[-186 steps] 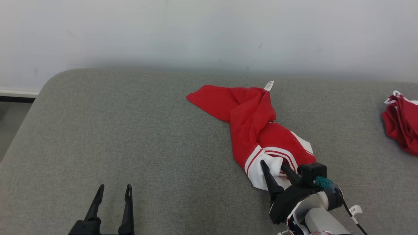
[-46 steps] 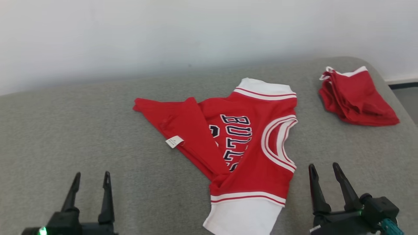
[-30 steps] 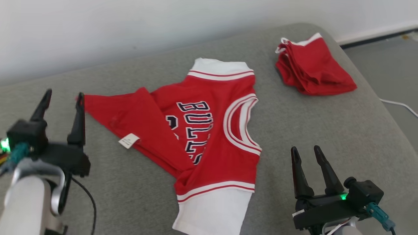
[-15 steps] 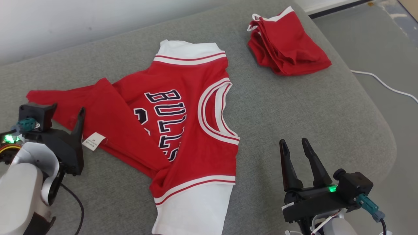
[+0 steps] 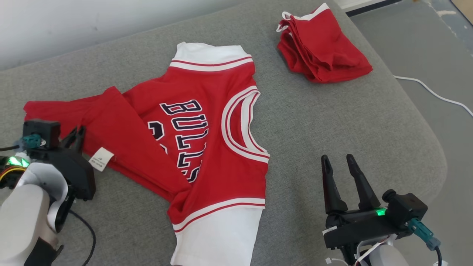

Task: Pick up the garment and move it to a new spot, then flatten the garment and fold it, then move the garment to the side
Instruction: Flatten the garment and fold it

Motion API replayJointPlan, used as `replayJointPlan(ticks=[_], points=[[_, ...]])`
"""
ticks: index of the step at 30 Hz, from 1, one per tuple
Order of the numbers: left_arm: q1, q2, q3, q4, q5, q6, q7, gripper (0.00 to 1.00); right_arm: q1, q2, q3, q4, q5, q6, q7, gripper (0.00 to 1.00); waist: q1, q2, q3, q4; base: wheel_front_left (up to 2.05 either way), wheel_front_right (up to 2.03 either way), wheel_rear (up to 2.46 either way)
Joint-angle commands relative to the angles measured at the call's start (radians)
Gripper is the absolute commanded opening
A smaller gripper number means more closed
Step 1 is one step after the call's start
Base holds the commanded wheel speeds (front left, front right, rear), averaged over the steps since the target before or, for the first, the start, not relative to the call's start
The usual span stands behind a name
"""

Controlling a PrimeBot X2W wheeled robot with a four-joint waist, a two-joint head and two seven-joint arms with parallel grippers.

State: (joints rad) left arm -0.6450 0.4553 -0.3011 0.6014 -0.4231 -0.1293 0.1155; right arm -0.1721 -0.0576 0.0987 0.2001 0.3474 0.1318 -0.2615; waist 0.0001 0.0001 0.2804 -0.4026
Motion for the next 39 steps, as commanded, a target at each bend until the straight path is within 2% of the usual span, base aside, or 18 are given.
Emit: replayJointPlan(ticks=[1,6,10,11,15,16,17,25,28,33,34,35,36,39], points=[[-0.016,-0.002,-0.006,0.004,-0.008,-0.001,-0.010,0.00,0.002,0.000,-0.006,-0.002,-0.001,-0.003,-0.004,1.00,-0.0001,-0.0001,-0.006,0.013,0.00,0.00,0.00],[-0.032,-0.007,-0.023,-0.006,-0.008,0.000,-0.067,0.00,0.011,-0.007,-0.009,0.001,-0.004,-0.003,-0.005,1.00,-0.0001,-0.0001,-0.031,0.057,0.00,0.00,0.00],[-0.009,-0.024,-0.012,-0.062,-0.017,0.017,-0.125,0.00,0.032,-0.018,-0.022,-0.003,-0.008,-0.003,-0.004,1.00,-0.0001,-0.0001,-0.059,0.113,0.00,0.00,0.00],[0.025,-0.027,-0.006,-0.109,-0.020,0.037,-0.142,0.00,0.040,-0.024,-0.027,-0.004,-0.010,-0.003,-0.005,1.00,-0.0001,-0.0001,-0.071,0.149,0.00,0.00,0.00],[0.138,-0.024,0.018,-0.232,-0.036,0.094,-0.169,0.00,0.055,-0.032,-0.034,-0.006,-0.015,-0.003,-0.005,1.00,-0.0001,-0.0001,-0.086,0.212,0.00,0.00,0.00],[0.181,-0.025,0.028,-0.265,-0.042,0.112,-0.174,0.00,0.057,-0.034,-0.034,-0.005,-0.016,-0.003,-0.004,1.00,-0.0001,-0.0001,-0.089,0.223,0.00,0.00,0.00],[0.181,-0.025,0.028,-0.265,-0.042,0.112,-0.174,0.00,0.057,-0.034,-0.034,-0.005,-0.016,-0.003,-0.004,1.00,-0.0001,-0.0001,-0.089,0.223,0.00,0.00,0.00],[0.530,-0.077,0.066,-0.479,-0.097,0.247,-0.205,0.00,0.084,-0.049,-0.056,-0.001,-0.013,-0.003,-0.005,1.00,-0.0001,-0.0001,-0.102,0.309,0.00,0.00,0.00],[0.635,-0.111,0.068,-0.504,-0.119,0.273,-0.228,0.00,0.098,-0.053,-0.058,0.006,-0.015,-0.003,-0.005,1.00,-0.0001,-0.0001,-0.118,0.329,0.00,0.00,0.00],[0.688,-0.154,0.059,-0.456,-0.147,0.277,-0.257,0.00,0.110,-0.061,-0.045,0.024,-0.019,-0.003,-0.005,1.00,-0.0001,-0.0001,-0.137,0.337,0.00,0.00,0.00],[0.690,-0.157,0.057,-0.440,-0.144,0.279,-0.266,0.09,0.112,-0.062,-0.043,0.029,-0.019,-0.003,-0.005,1.00,-0.0001,-0.0001,-0.142,0.337,0.00,0.00,0.00],[0.690,-0.157,0.055,-0.426,-0.135,0.280,-0.279,0.69,0.113,-0.063,-0.041,0.033,-0.019,-0.003,-0.005,1.00,-0.0001,-0.0001,-0.147,0.337,0.00,0.00,0.00],[0.687,-0.164,0.060,-0.412,-0.138,0.280,-0.296,1.00,0.115,-0.065,-0.039,0.036,-0.018,-0.003,-0.005,1.00,-0.0001,-0.0001,-0.154,0.336,0.00,0.00,0.00],[0.673,-0.170,0.072,-0.382,-0.130,0.273,-0.338,1.00,0.124,-0.072,-0.037,0.044,-0.014,-0.003,-0.005,1.00,-0.0001,-0.0001,-0.175,0.335,0.00,0.00,0.00]])
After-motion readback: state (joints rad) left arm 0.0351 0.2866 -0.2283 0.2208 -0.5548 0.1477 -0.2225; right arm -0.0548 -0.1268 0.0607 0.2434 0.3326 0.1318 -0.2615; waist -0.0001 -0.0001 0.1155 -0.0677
